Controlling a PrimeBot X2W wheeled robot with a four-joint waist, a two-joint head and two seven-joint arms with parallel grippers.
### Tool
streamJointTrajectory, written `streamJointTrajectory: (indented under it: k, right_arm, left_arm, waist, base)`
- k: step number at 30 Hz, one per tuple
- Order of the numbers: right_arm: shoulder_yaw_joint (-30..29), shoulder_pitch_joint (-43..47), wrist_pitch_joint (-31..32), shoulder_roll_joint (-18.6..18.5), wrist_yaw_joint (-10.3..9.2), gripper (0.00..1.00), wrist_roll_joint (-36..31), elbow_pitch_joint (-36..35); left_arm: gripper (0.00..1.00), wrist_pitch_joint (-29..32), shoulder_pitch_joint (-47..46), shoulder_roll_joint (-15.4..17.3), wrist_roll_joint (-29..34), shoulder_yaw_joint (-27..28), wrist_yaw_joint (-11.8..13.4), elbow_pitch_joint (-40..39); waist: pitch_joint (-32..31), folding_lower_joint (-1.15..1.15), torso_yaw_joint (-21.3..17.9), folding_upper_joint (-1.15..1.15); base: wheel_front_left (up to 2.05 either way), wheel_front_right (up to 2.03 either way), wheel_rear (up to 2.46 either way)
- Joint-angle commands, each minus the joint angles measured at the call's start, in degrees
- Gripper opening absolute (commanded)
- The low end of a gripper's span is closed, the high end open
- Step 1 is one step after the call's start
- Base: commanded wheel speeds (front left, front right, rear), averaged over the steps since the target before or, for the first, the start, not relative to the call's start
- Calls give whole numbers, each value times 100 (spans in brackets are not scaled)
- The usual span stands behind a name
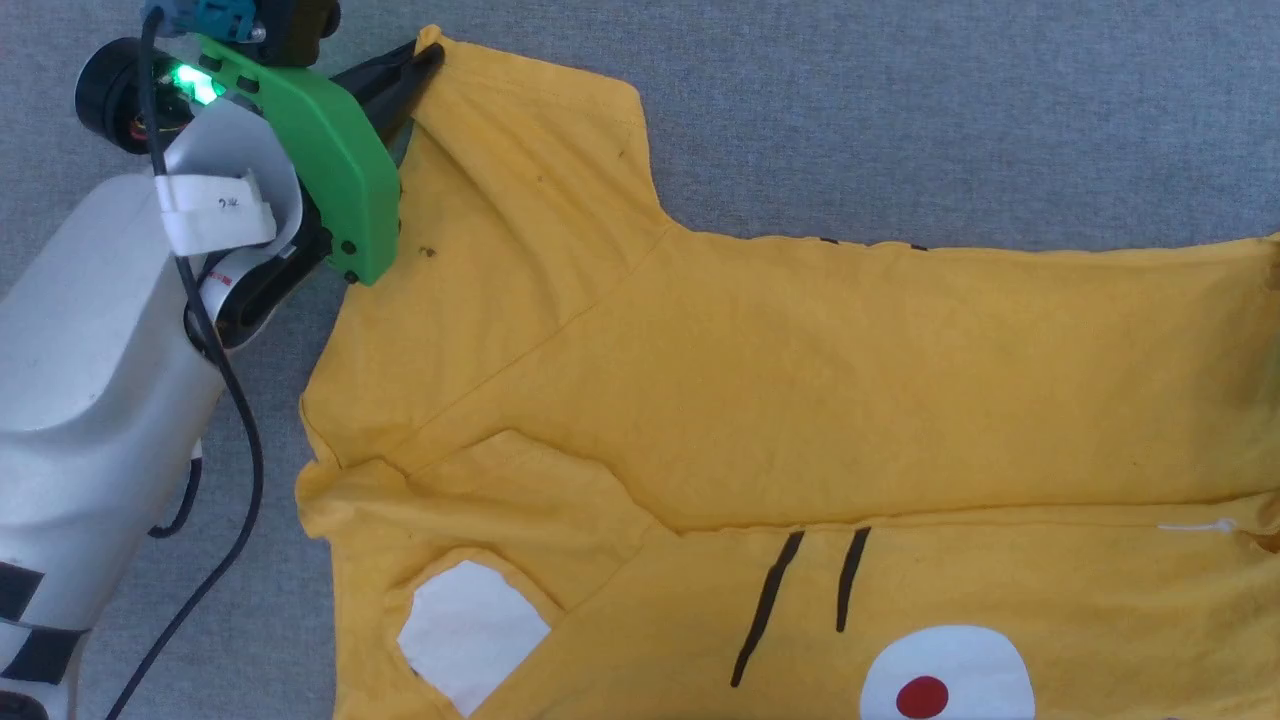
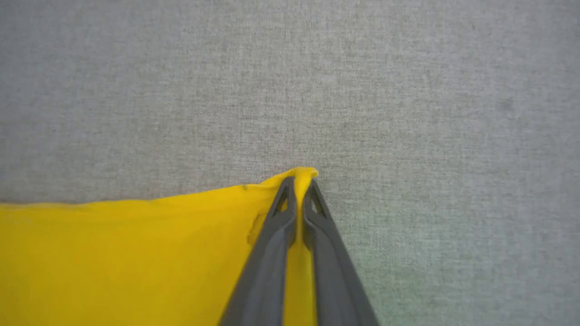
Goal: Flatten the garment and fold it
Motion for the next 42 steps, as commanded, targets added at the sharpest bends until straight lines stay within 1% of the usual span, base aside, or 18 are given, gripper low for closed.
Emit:
streamJointTrajectory:
  k: [1, 9, 15, 23, 30, 34, 36, 39, 42]
  right_arm:
    - [35, -64, -37, 6, -9, 0, -42, 120]
    - [113, -23, -472, -106, -9, 0, 25, 192]
    - [115, 303, -802, -128, -9, 0, 190, 167]
    - [29, 1011, -1155, -68, -9, 0, 506, 103]
    - [-153, 1640, -1326, 95, -9, 0, 747, -55]
    - [-248, 1984, -1376, 202, -9, 0, 887, -104]
    - [-283, 2132, -1418, 253, -9, 0, 954, -78]
    - [-330, 2342, -1487, 274, -9, 0, 1022, -18]
    - [-326, 2491, -1542, 264, -9, 0, 1029, 61]
  left_arm:
    - [0, -45, 23, -17, -54, 22, 45, 19]
    - [0, -512, 260, 73, -170, 260, 138, -120]
    - [0, -1042, 825, 274, -257, 494, 297, -586]
    - [0, -1657, 2103, 601, -428, 753, 686, -1660]
    - [0, -2040, 3307, 846, -540, 905, 1146, -2554]
    - [0, -2161, 3937, 937, -571, 863, 1340, -2824]
    - [0, -2201, 4203, 928, -636, 829, 1407, -2907]
    - [0, -2267, 4545, 916, -754, 817, 1495, -2972]
    - [0, -2261, 4775, 930, -799, 741, 1517, -2933]
  waist:
    - [-25, 0, 2, 0]
    - [-415, 0, -23, 0]
    - [-837, 0, -2, 0]
    - [-1350, 0, 98, 0]
    - [-1578, 0, 161, 0]
    - [-1645, 0, 171, 0]
    - [-1664, 0, 173, 0]
    - [-1671, 0, 181, 0]
    - [-1665, 0, 184, 0]
  base:
    - [0, 0, 0]
    - [0, 0, 0]
    - [0, 0, 0]
    - [0, 0, 0]
    - [0, 0, 0]
    - [0, 0, 0]
    - [0, 0, 0]
    - [0, 0, 0]
    - [0, 0, 0]
